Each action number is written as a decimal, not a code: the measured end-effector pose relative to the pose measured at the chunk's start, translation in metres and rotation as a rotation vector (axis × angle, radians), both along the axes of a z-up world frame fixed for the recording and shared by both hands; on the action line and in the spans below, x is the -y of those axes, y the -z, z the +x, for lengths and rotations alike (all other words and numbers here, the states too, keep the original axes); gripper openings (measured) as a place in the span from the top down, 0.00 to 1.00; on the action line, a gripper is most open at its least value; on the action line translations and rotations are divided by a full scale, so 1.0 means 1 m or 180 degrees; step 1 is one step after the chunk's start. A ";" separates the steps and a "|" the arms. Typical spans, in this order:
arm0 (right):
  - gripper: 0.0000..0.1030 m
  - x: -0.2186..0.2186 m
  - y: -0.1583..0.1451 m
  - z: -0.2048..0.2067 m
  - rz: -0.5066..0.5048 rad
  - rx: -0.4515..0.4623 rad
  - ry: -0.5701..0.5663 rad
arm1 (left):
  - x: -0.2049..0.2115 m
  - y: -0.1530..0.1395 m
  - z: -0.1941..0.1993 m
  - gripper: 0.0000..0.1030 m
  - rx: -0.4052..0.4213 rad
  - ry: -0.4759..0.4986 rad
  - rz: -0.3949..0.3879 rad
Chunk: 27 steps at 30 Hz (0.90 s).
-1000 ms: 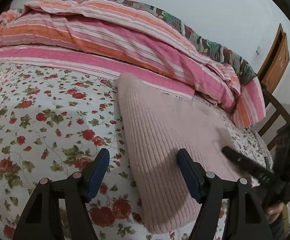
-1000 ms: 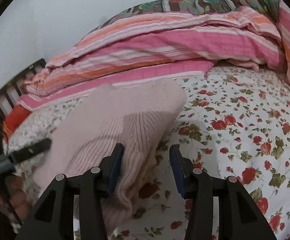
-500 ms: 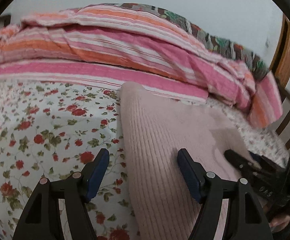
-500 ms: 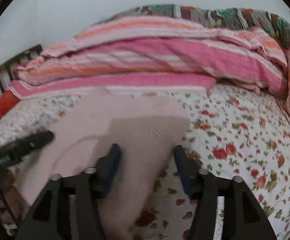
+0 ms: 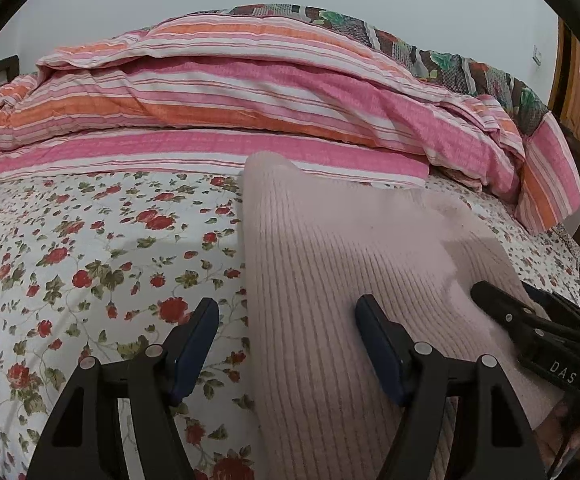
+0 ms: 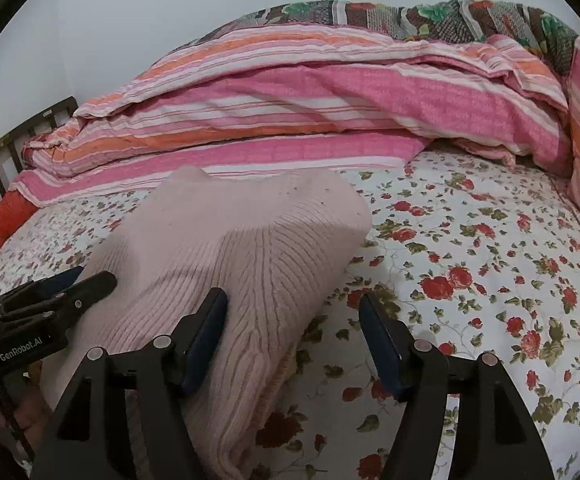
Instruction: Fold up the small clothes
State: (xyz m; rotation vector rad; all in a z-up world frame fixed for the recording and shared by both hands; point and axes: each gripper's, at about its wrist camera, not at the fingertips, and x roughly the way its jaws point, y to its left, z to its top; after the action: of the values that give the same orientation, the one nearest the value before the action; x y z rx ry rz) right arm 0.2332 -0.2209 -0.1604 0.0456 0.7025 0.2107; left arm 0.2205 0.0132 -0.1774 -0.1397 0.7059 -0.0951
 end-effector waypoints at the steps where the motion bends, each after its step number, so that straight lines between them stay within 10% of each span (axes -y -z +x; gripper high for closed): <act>1: 0.36 0.000 0.000 -0.001 -0.0005 0.0020 0.0010 | 0.000 0.000 -0.001 0.31 -0.0002 -0.0003 -0.0008; 27: 0.36 0.005 -0.004 -0.002 0.0170 -0.0118 0.0026 | -0.002 -0.003 -0.020 0.31 0.0093 0.0025 -0.0041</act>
State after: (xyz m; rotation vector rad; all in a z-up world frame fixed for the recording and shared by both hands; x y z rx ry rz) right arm 0.2314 -0.2259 -0.1568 0.1036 0.7334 0.2211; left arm 0.2004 0.0152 -0.1743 -0.1477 0.6769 -0.1090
